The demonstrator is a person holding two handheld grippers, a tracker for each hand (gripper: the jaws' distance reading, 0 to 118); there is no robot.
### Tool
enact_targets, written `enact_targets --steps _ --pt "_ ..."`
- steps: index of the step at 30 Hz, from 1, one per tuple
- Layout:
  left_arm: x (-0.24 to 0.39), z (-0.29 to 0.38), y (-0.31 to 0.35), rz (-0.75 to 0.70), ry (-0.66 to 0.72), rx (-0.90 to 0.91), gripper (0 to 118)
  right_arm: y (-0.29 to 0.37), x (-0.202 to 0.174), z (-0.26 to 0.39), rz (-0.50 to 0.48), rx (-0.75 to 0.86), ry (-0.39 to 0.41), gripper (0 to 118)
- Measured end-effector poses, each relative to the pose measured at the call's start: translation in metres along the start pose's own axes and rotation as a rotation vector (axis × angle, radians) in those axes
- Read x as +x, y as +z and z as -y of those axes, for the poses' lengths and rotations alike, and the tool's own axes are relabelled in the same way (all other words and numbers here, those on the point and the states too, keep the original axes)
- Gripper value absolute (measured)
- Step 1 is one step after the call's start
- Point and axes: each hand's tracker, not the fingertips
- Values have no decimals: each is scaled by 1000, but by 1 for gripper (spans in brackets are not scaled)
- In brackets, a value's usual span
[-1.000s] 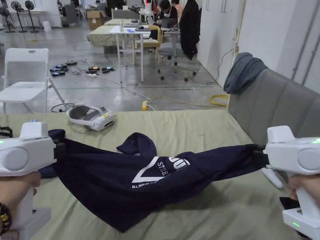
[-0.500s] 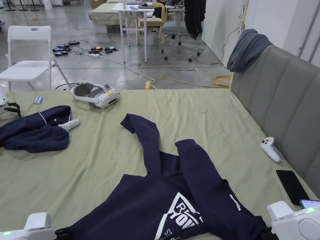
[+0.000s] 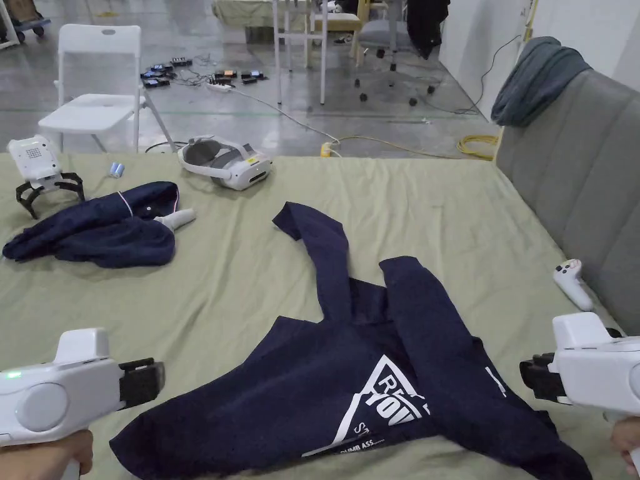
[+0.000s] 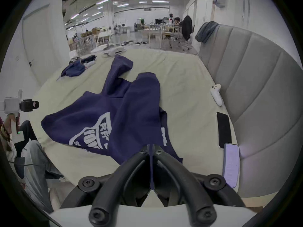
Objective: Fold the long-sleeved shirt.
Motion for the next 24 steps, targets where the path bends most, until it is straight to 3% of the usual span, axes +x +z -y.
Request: enact_targets --steps 2,4,9,11,13,15,18,20,24 --pt "1 8 -1 -17 -2 -6 110 4 -9 4 -19 -6 -2 1" --pt "-5 9 -18 -69 -6 -49 100 3 -14 2 -20 -15 13 1" --pt "-10 40 -65 -94 10 -214 98 -3 -16 3 -30 -29 23 1" --pt "-18 49 -86 -97 42 -246 81 -6 -18 -1 -34 -36 22 1" --pt "-14 45 -91 -108 10 -250 41 -10 -19 -4 -30 -41 26 1" --pt "6 41 -77 -20 -28 -213 14 -13 -21 -16 -38 -41 32 1" --pt "23 33 -72 -53 -121 -266 13 -14 -29 -48 -60 -6 54 2" --pt "12 19 -69 -7 -69 -230 13 -17 -39 -81 -67 36 102 1" --pt "15 3 -42 16 -8 -143 13 -54 -59 -147 -112 45 163 31"
